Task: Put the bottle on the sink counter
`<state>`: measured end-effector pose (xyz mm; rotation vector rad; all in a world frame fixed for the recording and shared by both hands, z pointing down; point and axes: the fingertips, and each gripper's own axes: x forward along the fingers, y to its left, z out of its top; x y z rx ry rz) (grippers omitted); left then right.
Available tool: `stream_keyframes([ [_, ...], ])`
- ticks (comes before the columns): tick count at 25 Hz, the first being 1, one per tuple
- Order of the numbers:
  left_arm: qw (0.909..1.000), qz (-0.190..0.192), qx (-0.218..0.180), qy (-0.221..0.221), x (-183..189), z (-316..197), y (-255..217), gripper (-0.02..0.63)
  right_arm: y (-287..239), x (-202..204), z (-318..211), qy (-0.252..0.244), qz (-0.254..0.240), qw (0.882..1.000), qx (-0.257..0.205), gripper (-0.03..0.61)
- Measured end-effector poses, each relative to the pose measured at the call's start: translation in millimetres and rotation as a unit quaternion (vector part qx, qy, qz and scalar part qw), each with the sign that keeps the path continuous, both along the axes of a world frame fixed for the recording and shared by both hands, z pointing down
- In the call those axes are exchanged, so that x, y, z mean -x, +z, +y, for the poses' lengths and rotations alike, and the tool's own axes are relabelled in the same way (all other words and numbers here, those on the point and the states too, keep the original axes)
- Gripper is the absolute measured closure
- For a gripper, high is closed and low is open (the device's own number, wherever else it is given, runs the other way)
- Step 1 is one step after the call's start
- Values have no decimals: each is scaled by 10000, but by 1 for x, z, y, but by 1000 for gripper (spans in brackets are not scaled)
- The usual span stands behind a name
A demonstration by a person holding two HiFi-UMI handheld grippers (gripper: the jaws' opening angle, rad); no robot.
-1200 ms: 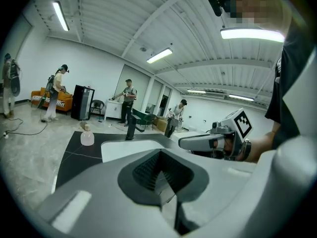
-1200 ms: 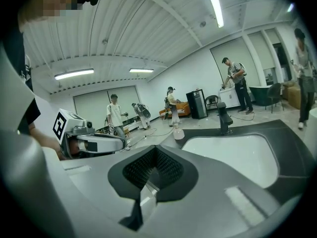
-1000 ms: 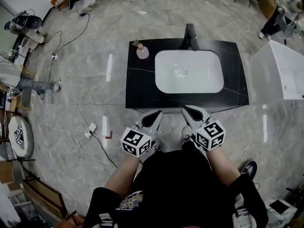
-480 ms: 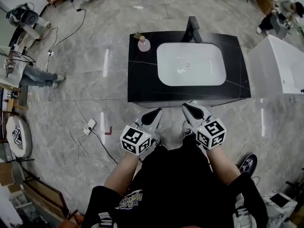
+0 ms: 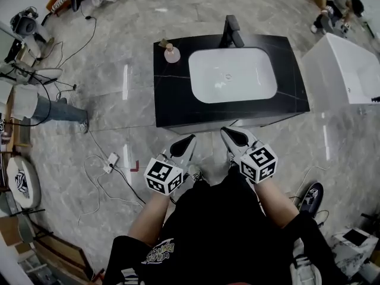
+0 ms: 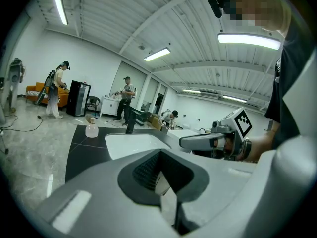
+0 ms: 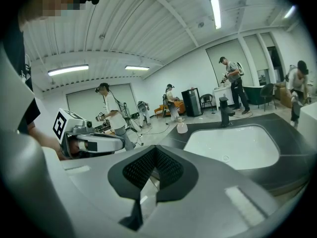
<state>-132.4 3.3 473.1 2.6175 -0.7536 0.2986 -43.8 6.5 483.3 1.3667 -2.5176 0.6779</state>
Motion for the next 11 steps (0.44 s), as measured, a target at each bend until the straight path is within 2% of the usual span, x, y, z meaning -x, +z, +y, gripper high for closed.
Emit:
stream_keyframes([
  [11,10000,56,20,71,13,11,5,614,5,13,14,108,18,9999,34,551],
])
